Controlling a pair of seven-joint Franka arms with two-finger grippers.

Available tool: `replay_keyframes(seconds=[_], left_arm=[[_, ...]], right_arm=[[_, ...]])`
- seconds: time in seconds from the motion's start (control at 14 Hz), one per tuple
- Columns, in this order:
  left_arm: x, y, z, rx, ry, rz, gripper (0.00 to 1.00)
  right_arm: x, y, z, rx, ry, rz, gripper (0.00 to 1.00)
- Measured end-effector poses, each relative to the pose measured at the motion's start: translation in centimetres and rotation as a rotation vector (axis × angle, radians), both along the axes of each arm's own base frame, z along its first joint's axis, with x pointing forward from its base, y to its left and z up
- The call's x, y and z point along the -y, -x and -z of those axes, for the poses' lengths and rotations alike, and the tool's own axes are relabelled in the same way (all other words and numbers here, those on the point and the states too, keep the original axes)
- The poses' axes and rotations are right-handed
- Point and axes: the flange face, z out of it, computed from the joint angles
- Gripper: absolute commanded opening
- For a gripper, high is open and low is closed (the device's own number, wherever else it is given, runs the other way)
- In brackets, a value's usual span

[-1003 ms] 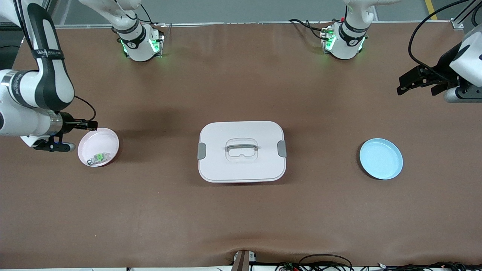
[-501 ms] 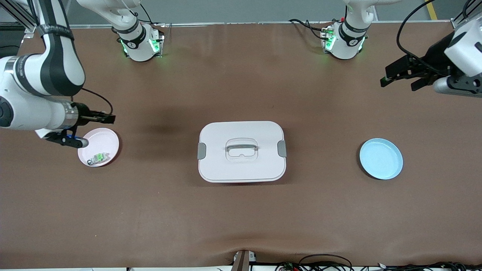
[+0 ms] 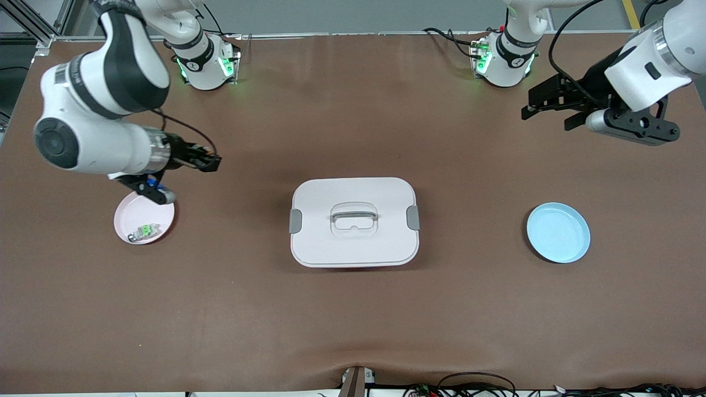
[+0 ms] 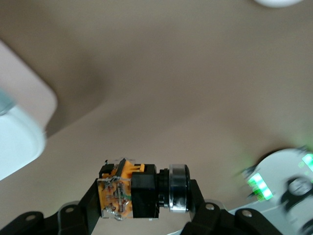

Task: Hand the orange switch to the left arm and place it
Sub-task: 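Lift the switch with the right gripper while the left gripper approaches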

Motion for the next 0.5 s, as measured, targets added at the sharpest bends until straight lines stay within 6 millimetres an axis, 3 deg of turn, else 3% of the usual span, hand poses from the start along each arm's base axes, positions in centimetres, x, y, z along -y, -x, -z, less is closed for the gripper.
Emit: replay_keyframes(seconds=[0.29,0.5], left_arm=[[1.3,-0.6,1.5,-0.034,0.121,-0.052,1.0],[4.2,-0.6,2.8,-0.054,0.182,-0.114,1.0]], right_arm=[[-6.5,1.1,-2.7,0.015,-0.011,0.1,0.32],[-10.3,1.5,-3.3,0.029,-0.06,0.211,0.32]])
